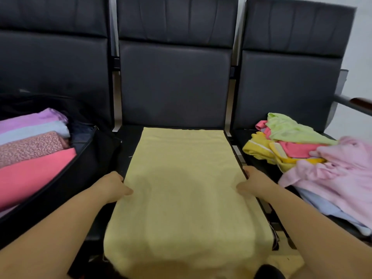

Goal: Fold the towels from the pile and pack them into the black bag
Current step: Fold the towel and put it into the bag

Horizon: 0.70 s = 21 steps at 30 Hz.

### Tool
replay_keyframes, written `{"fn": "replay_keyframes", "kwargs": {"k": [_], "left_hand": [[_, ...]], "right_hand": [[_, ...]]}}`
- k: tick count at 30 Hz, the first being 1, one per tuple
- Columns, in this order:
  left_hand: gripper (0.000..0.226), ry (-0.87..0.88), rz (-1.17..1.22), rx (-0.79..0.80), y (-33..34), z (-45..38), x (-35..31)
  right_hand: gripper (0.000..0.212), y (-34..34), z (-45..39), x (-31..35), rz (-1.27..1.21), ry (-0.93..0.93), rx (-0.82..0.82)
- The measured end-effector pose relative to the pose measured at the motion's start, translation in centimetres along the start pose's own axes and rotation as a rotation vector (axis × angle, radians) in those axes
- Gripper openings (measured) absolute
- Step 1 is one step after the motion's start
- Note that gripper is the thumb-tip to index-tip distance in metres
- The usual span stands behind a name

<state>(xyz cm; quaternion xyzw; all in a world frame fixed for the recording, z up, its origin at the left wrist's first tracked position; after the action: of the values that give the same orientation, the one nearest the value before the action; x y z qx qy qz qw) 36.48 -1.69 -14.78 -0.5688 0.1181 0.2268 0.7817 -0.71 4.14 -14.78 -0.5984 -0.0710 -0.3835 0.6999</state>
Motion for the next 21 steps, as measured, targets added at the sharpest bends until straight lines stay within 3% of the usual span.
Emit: {"fn": "replay_keyframes", "kwargs": {"k": [2, 4, 7, 12, 14, 17, 21], "left_hand": [[0.051, -0.01, -0.007, 0.023, 0.1, 0.2, 0.1], [0.048, -0.03, -0.026, 0.041, 0.4, 0.2, 0.5], [0.032, -0.047, -0.025, 0.053, 0.9, -0.2, 1.2], [0.017, -0.05, 0.236, -0.002, 0.5, -0.6, 0.9], [0.019, -0.005, 0.314, -0.018, 0.1, -0.5, 0.6], [0.037, 0.088, 0.417, -0.013, -0.2, -0.1, 0.4], [0.032, 0.236, 0.324, -0.036, -1.2, 0.8, -0.1]], "right_hand": [[0.074, -0.7, 0.4, -0.7, -0.009, 0.066, -0.05], [0.06, -0.5, 0.8, -1.3, 0.051, 0.126, -0.032], [0.046, 0.0, 1.6, -1.8, -0.007, 0.195, 0.01], [0.014, -0.3, 1.5, -2.1, -0.116, 0.172, -0.01], [0.019, -0.7, 1.4, -2.4, -0.236, 0.153, -0.049], [0.044, -0.9, 1.4, -2.8, -0.354, 0.099, -0.03], [0.038, -0.8, 2.0, -2.2, -0.296, 0.01, 0.118]]}}
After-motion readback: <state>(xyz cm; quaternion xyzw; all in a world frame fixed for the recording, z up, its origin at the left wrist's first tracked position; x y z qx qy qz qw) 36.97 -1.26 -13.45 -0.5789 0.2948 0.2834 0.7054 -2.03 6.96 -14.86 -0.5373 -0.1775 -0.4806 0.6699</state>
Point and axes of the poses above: each hand's wrist, its own z-axis away from the middle knuckle, its own y-axis out of the palm, x = y × z, the point moved 5 cm from there along -z, towards the middle knuckle
